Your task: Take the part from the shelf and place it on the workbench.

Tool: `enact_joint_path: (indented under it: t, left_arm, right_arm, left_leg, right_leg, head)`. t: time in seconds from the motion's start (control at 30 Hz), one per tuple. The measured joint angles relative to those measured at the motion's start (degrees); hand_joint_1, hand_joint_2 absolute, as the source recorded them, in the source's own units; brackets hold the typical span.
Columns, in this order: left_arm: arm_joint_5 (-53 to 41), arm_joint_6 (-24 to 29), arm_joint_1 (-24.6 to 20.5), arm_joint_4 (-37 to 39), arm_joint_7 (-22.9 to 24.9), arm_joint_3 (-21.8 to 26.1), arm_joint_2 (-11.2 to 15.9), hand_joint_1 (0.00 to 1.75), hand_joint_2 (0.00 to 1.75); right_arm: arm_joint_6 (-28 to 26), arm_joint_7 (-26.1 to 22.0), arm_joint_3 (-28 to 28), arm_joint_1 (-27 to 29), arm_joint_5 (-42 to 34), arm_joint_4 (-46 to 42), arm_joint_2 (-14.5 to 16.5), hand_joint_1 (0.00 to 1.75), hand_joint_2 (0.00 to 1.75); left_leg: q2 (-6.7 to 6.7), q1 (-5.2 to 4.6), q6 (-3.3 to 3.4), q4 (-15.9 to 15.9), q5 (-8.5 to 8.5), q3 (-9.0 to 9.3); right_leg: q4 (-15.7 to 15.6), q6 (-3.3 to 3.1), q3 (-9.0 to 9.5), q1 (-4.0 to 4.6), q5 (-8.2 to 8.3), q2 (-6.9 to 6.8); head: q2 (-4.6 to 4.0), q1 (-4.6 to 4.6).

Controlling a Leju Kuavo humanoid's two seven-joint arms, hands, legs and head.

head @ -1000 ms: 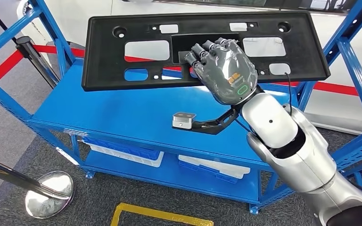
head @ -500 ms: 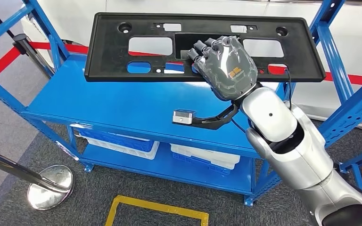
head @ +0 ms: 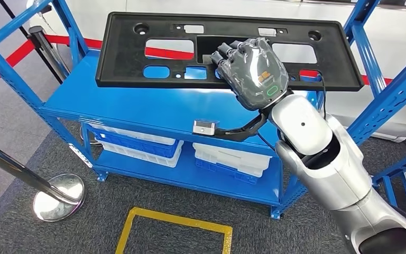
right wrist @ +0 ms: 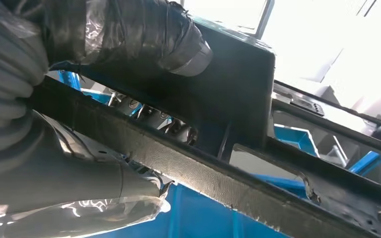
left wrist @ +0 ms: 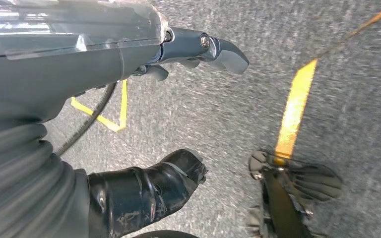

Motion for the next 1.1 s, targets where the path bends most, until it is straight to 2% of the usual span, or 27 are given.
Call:
enact_joint_path:
  t: [0.03, 0.07, 0.1, 0.17, 0.2, 0.27, 0.3, 0.33, 0.37, 0.43, 0.47, 0.5, 0.53, 0.57, 0.6, 0.67, 0.7, 0.73, 0.8, 0.83, 0.87, 0.93, 0.97, 1.0, 1.03, 1.07, 1.1]
  left_arm:
    - [0.0, 0.0, 0.0, 0.0, 0.0, 0.0, 0.0, 0.0, 1.75]
    - [0.0, 0.0, 0.0, 0.0, 0.0, 0.0, -0.1, 0.0, 1.75]
    - [0.0, 0.0, 0.0, 0.0, 0.0, 0.0, -0.1, 0.0, 1.75]
    - [0.0, 0.0, 0.0, 0.0, 0.0, 0.0, -0.1, 0.0, 1.75]
    - [0.0, 0.0, 0.0, 0.0, 0.0, 0.0, -0.2, 0.0, 1.75]
    - [0.0, 0.0, 0.1, 0.0, 0.0, 0.0, -0.2, 0.0, 1.75]
    - [0.1, 0.0, 0.2, 0.0, 0.0, 0.0, -0.3, 0.0, 1.75]
    - [0.1, 0.0, 0.2, 0.0, 0.0, 0.0, -0.3, 0.0, 1.75]
    - [0.1, 0.0, 0.3, 0.0, 0.0, 0.0, -0.3, 0.0, 1.75]
    - [0.2, -0.1, 0.3, 0.0, 0.0, 0.0, -0.5, 0.0, 1.75]
    - [0.3, -0.1, 0.3, 0.0, 0.0, 0.0, -0.5, 0.0, 1.75]
    - [0.3, -0.1, 0.2, 0.0, -0.1, 0.0, -0.6, 0.0, 1.75]
    - [0.4, -0.1, 0.2, 0.0, -0.1, 0.0, -0.6, 0.0, 1.75]
    - [0.4, -0.1, 0.2, 0.0, -0.1, 0.0, -0.6, 0.0, 1.75]
    - [0.4, -0.1, 0.1, 0.0, -0.1, 0.0, -0.5, 0.0, 1.75]
    - [0.4, -0.1, 0.1, 0.0, -0.1, 0.0, -0.5, 0.0, 1.75]
    - [0.4, -0.1, 0.1, 0.0, -0.1, 0.0, -0.5, 0.0, 1.75]
    - [0.4, -0.1, 0.0, 0.0, -0.2, 0.0, -0.5, 0.0, 1.75]
    - [0.5, -0.2, 0.0, 0.0, -0.2, 0.0, -0.5, 0.0, 1.75]
    - [0.5, -0.2, -0.1, 0.0, -0.2, 0.0, -0.6, 0.0, 1.75]
    - [0.5, -0.2, -0.2, 0.0, -0.2, 0.0, -0.6, 0.0, 1.75]
    - [0.5, -0.3, -0.2, 0.0, -0.2, 0.0, -0.6, 0.0, 1.75]
    - [0.5, -0.3, -0.1, 0.0, -0.2, 0.0, -0.6, 0.0, 1.75]
    - [0.5, -0.3, -0.1, 0.0, -0.2, 0.1, -0.6, 0.0, 1.75]
    - [0.5, -0.3, -0.1, 0.0, -0.2, 0.1, -0.6, 0.0, 1.75]
    - [0.5, -0.3, -0.1, 0.0, -0.2, 0.1, -0.6, 0.0, 1.75]
    - [0.5, -0.3, -0.1, 0.0, -0.2, 0.1, -0.6, 0.0, 1.75]
  right_arm:
    - [0.0, 0.0, 0.0, 0.0, 0.0, 0.1, 0.0, 1.75, 1.75]
    - [0.0, 0.0, 0.0, 0.0, -0.1, 0.1, 0.0, 1.75, 1.75]
    - [0.0, 0.0, 0.0, 0.0, -0.2, 0.1, 0.1, 1.75, 1.75]
    - [0.1, 0.1, 0.0, 0.0, -0.4, 0.1, 0.4, 1.75, 1.75]
    - [0.2, 0.1, 0.0, -0.1, -0.5, 0.1, 0.5, 1.75, 1.75]
    - [0.4, 0.1, -0.1, -0.1, -0.7, 0.1, 0.6, 1.75, 1.75]
    - [0.5, 0.2, -0.1, -0.1, -0.8, 0.1, 0.7, 1.75, 1.75]
    - [0.6, 0.2, -0.1, -0.1, -0.8, 0.2, 0.8, 1.75, 1.75]
    - [0.7, 0.2, -0.1, -0.1, -0.9, 0.2, 1.0, 1.75, 1.75]
    - [0.8, 0.2, -0.1, -0.1, -1.1, 0.3, 1.3, 1.75, 1.75]
    - [0.8, 0.2, 0.0, -0.1, -1.1, 0.3, 1.3, 1.75, 1.75]
    - [0.8, 0.2, 0.0, -0.1, -1.2, 0.3, 1.4, 1.75, 1.75]
    - [0.9, 0.2, 0.0, -0.1, -1.2, 0.4, 1.4, 1.75, 1.75]
    - [0.9, 0.2, 0.0, -0.1, -1.2, 0.4, 1.5, 1.75, 1.75]
    - [0.9, 0.2, 0.0, 0.0, -1.2, 0.4, 1.5, 1.75, 1.75]
    - [0.9, 0.2, 0.0, -0.1, -1.2, 0.3, 1.6, 1.75, 1.75]
    - [0.9, 0.2, -0.1, -0.1, -1.2, 0.3, 1.6, 1.75, 1.75]
    - [0.9, 0.2, -0.1, -0.1, -1.2, 0.3, 1.7, 1.75, 1.75]
    - [0.9, 0.2, -0.1, -0.2, -1.3, 0.4, 1.8, 1.75, 1.75]
    - [0.9, 0.2, -0.1, -0.2, -1.3, 0.4, 1.8, 1.75, 1.75]
    - [0.9, 0.2, -0.1, -0.3, -1.3, 0.4, 1.8, 1.75, 1.75]
    - [1.0, 0.2, -0.1, -0.3, -1.4, 0.4, 1.8, 1.75, 1.75]
    - [1.0, 0.2, -0.1, -0.3, -1.4, 0.5, 1.8, 1.75, 1.75]
    - [1.0, 0.2, -0.1, -0.3, -1.4, 0.5, 1.8, 1.75, 1.75]
    - [1.0, 0.3, -0.1, -0.2, -1.4, 0.5, 1.8, 1.75, 1.75]
    - [1.0, 0.3, -0.1, -0.2, -1.4, 0.5, 1.8, 1.75, 1.75]
    - [1.0, 0.3, -0.1, -0.2, -1.4, 0.5, 1.9, 1.75, 1.75]
  left_leg:
    - [0.0, 0.08, -0.19, 0.4, 0.47, -1.04]
    - [0.0, 0.21, -0.44, 0.9, 0.86, -2.0]
    - [-0.01, 0.29, -0.75, 1.4, 1.18, -2.87]
    - [-0.05, 0.37, -1.47, 2.3, 1.8, -4.03]
    - [-0.07, 0.35, -1.84, 2.4, 2.19, -4.32]
    - [-0.16, 0.44, -2.55, 2.2, 3.09, -4.64]
    - [-0.25, 0.55, -2.87, 2.4, 2.71, -5.07]
    - [-0.34, 0.67, -3.18, 3.4, 1.24, -5.68]
    - [-0.4, 0.79, -3.47, 5.6, -1.28, -6.51]
    - [-0.44, 0.93, -3.92, 12.5, -7.06, -8.13]
    - [-0.44, 0.96, -4.05, 15.8, -8.53, -8.54]
    - [-0.44, 0.96, -4.09, 17.9, -8.54, -8.28]
    - [-0.44, 0.96, -4.05, 18.1, -7.37, -7.12]
    - [-0.45, 0.95, -3.91, 16.3, -5.72, -5.01]
    - [-0.49, 0.92, -3.66, 12.9, -4.6, -1.96]
    - [-0.6, 0.63, -3.05, 4.5, -5.13, 4.15]
    - [-0.67, 0.44, -2.75, 1.8, -5.77, 5.84]
    - [-0.7, 0.24, -2.49, 0.4, -6.05, 6.43]
    - [-0.55, 0.33, -1.84, -0.3, -4.78, 5.78]
    - [-0.38, 0.45, -1.4, -0.5, -4.02, 5.34]
    - [-0.2, 0.58, -0.96, -0.8, -3.18, 4.74]
    - [0.02, 0.56, -0.4, -0.6, -1.8, 3.04]
    - [0.07, 0.51, -0.32, -0.4, -1.21, 2.08]
    - [0.1, 0.48, -0.35, -0.1, -0.63, 1.05]
    - [0.1, 0.45, -0.4, 0.2, -0.1, -0.01]
    - [0.09, 0.44, -0.5, 0.6, 0.38, -1.05]
    - [0.07, 0.44, -0.65, 1.1, 0.79, -1.98]
  right_leg:
    - [-0.3, 0.17, 1.36, -0.14, 1.23, -0.01]
    - [-2.6, 0.31, 3.74, -0.27, 2.61, -0.01]
    - [-6.2, 0.39, 6.62, -0.35, 3.0, -0.01]
    - [-12.9, 0.01, 11.16, -0.09, 2.13, 0.13]
    - [-14.6, -0.36, 11.99, 0.12, 1.46, 0.21]
    - [-15.3, -1.37, 11.61, 0.28, 2.16, 0.19]
    - [-15.5, -1.87, 11.16, 0.23, 2.8, 0.06]
    - [-15.8, -2.39, 10.55, 0.14, 3.56, -0.07]
    - [-16.0, -2.8, 9.81, 0.05, 4.34, -0.17]
    - [-16.0, -3.16, 8.15, 0.16, 5.73, -0.21]
    - [-15.9, -3.15, 7.27, 0.24, 6.37, -0.21]
    - [-15.8, -3.11, 6.39, 0.29, 7.0, -0.23]
    - [-15.8, -3.03, 5.54, 0.32, 7.62, -0.25]
    - [-15.7, -2.92, 4.76, 0.33, 8.22, -0.27]
    - [-15.6, -2.78, 4.13, 0.32, 8.8, -0.27]
    - [-15.7, -2.27, 3.48, 0.35, 9.85, -0.26]
    - [-15.9, -1.94, 3.46, 0.28, 10.38, -0.29]
    - [-16.1, -1.55, 3.48, 0.23, 10.97, -0.31]
    - [-16.5, -0.85, 3.29, 0.13, 11.47, -0.27]
    - [-15.9, -0.58, 2.81, 0.14, 10.3, -0.22]
    - [-14.2, -0.39, 2.09, 0.15, 8.02, -0.16]
    - [-7.3, -0.14, 0.25, 0.09, 2.04, -0.13]
    - [-3.6, -0.02, -0.43, 0.07, 0.32, -0.13]
    - [-0.9, 0.07, -0.56, 0.06, 0.02, -0.13]
    - [0.1, 0.1, 0.2, 0.05, 1.0, -0.13]
    - [-1.0, 0.05, 1.94, 0.05, 2.52, -0.13]
    - [-3.7, -0.09, 4.61, 0.06, 3.72, -0.13]
  head:
    - [0.0, 0.0]
    - [0.0, 0.0]
    - [0.0, 0.0]
    - [0.0, 0.0]
    - [0.0, -0.01]
    - [0.0, 0.01]
    - [0.0, -0.01]
    - [0.0, 0.0]
    - [0.0, 0.0]
    - [0.0, 0.0]
    - [0.0, 0.0]
    - [0.0, 0.0]
    - [0.0, 0.0]
    - [0.0, 0.0]
    - [0.0, 0.0]
    - [0.0, 0.0]
    - [0.0, 0.0]
    - [0.0, 0.0]
    - [0.0, 0.01]
    - [0.0, 0.03]
    - [0.0, 0.04]
    - [0.0, 0.06]
    - [0.0, 0.06]
    - [0.0, 0.07]
    - [0.0, 0.07]
    - [0.0, 0.07]
    - [0.0, 0.07]
